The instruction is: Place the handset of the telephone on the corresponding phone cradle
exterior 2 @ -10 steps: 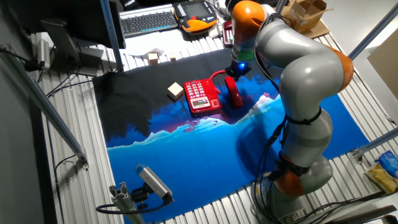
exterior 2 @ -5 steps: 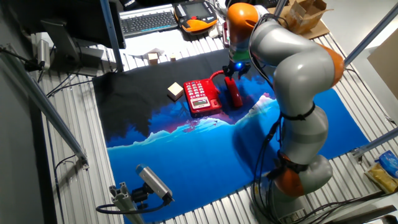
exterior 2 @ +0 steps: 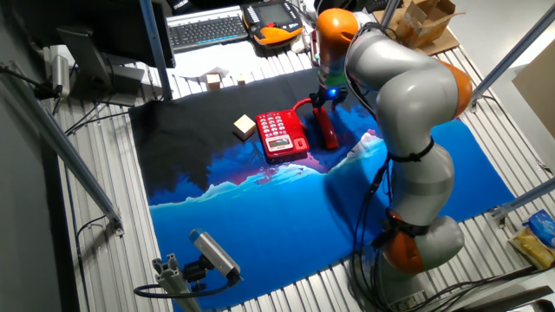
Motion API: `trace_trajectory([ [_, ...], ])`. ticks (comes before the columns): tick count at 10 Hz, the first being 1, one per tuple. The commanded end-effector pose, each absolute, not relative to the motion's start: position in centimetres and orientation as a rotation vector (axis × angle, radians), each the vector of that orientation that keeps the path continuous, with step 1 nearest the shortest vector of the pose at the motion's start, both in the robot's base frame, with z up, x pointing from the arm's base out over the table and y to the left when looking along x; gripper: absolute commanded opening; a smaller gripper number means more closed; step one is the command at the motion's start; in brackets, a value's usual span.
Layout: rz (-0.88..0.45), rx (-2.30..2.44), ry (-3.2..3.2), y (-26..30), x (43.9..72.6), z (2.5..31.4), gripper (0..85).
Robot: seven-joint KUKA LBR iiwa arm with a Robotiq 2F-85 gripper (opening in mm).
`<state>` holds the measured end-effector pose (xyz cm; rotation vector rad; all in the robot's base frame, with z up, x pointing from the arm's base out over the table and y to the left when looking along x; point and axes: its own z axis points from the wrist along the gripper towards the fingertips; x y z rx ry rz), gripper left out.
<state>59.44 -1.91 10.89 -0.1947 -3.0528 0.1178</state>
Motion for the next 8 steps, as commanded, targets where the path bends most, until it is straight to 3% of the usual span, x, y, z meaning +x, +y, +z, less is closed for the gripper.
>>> trace_trajectory([
  [1,0.132,-0.195,-3.064,-1.7,59.4,10.2,51.0],
  [6,0.13,-0.135,-3.075,-2.1,59.5,8.0,51.0],
  [7,0.118,-0.142,-3.052,-2.2,59.3,7.8,68.0],
  [8,0.111,-0.147,-3.051,-2.3,59.2,7.6,68.0],
])
